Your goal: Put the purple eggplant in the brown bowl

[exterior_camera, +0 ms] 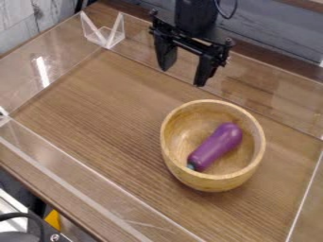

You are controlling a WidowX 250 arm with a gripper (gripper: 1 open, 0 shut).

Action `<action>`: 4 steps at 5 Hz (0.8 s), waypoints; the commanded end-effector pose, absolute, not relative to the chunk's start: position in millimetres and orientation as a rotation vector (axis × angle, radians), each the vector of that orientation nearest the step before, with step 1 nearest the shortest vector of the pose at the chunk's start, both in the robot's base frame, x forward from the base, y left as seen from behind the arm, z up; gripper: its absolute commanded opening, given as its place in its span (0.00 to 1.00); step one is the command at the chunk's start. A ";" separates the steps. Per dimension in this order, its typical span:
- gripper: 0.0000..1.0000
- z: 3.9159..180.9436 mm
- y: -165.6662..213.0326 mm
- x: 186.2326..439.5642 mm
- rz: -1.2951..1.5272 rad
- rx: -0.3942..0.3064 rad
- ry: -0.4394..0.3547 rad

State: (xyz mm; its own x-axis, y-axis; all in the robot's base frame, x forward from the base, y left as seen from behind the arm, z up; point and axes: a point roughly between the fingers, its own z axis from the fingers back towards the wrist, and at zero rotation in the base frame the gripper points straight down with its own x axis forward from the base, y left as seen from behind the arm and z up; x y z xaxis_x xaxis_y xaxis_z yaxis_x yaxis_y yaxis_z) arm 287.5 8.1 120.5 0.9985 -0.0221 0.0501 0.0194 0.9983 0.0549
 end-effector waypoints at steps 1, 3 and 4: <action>1.00 118.7 23.5 299.7 0.013 0.065 -0.103; 1.00 110.2 35.0 309.6 0.035 0.069 -0.124; 1.00 106.4 41.6 305.2 0.053 0.066 -0.127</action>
State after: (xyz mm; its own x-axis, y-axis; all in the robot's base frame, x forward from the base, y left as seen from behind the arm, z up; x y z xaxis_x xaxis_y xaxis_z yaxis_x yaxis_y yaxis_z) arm 302.0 39.2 90.3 0.9964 0.0459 0.0713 -0.0500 0.9971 0.0570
